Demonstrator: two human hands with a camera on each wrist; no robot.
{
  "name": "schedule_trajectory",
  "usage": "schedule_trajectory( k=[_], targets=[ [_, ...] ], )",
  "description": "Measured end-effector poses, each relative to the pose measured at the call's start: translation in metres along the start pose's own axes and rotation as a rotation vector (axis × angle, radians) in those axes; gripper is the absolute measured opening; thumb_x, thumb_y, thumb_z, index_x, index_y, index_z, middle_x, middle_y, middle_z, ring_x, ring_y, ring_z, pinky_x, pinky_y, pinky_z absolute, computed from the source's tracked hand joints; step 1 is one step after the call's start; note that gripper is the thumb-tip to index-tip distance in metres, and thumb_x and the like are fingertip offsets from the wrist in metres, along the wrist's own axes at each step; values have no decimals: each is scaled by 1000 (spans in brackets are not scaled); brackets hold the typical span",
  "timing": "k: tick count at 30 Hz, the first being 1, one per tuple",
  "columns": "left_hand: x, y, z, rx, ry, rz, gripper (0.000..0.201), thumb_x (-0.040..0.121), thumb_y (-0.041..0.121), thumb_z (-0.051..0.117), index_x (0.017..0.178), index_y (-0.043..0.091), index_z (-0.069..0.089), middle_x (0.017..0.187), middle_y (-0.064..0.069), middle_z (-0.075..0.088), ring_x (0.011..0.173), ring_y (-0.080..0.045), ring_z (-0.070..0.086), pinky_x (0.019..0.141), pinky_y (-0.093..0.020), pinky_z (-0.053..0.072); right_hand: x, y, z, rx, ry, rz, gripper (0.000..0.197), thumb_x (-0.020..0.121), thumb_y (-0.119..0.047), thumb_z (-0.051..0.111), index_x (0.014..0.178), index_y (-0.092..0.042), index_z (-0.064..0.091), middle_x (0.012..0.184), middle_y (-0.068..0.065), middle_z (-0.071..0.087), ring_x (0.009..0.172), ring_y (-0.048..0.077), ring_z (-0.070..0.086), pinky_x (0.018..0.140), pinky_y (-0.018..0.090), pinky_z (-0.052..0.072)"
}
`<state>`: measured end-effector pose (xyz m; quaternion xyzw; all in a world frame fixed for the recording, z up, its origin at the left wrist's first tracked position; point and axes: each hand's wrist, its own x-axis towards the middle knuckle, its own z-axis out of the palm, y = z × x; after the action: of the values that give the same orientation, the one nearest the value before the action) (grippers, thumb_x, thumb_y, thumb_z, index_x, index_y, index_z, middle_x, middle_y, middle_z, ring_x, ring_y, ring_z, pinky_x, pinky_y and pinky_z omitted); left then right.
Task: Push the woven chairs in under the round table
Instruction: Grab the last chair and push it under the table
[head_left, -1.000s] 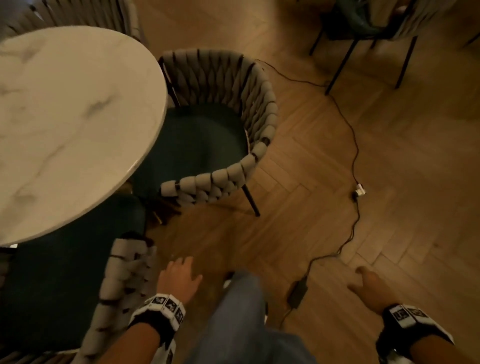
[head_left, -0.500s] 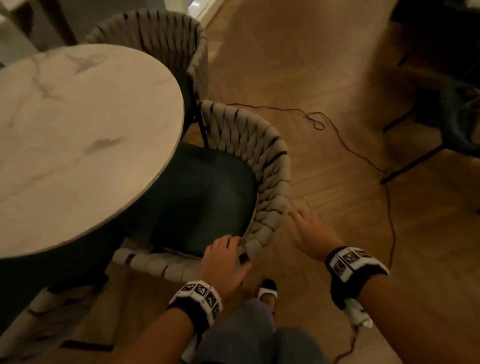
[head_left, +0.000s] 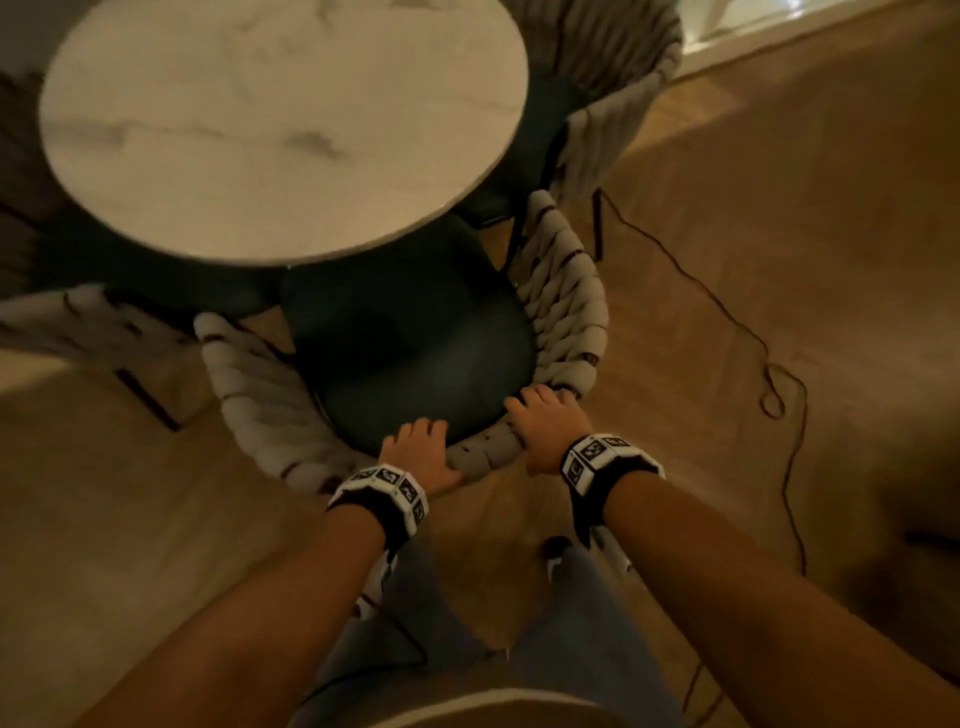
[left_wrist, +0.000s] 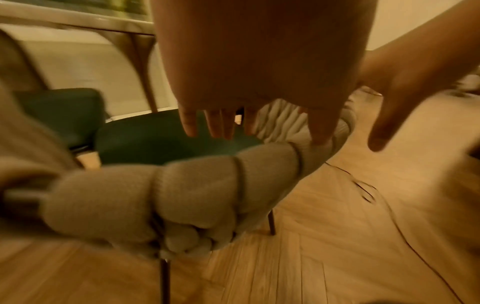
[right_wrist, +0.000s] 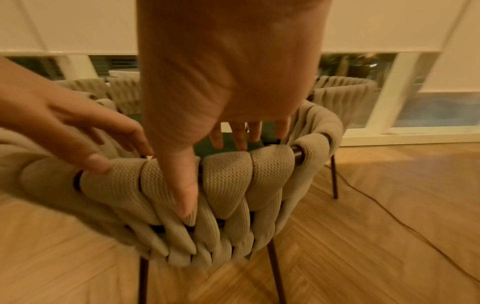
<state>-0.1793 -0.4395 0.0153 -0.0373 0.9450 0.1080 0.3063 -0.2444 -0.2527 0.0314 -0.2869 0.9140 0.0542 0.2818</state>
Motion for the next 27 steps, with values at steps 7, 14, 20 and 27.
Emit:
schedule_trajectory(
  k=[7,14,20,27],
  targets=[
    [-12,59,40,-35,75,-238,84,65,70,66,130,25,40,131,-5,51,120,-29,47,105,-49,32,-10,37,29,-123,110,-180,80,72,-31,78,138,-14,37,140,13,44,136,34,33,114,57,23],
    [-7,42,52,-17,221,-375,59,74,55,66,122,25,50,122,-6,60,116,-30,52,110,-48,27,23,32,29,-96,102,-227,53,84,-31,66,131,-18,44,128,10,56,122,36,48,108,59,30],
    [-13,22,56,16,297,-452,38,73,49,68,103,29,59,105,-1,67,107,-28,54,103,-46,34,28,32,38,-116,189,-236,20,92,-24,56,112,-23,57,105,5,68,107,35,55,97,55,38],
    [-11,48,60,-16,307,-440,39,78,42,68,113,31,54,112,-4,60,112,-28,48,102,-47,32,24,53,34,-123,139,-245,28,90,-31,61,117,-24,54,114,5,66,113,36,52,98,55,37]
  ],
)
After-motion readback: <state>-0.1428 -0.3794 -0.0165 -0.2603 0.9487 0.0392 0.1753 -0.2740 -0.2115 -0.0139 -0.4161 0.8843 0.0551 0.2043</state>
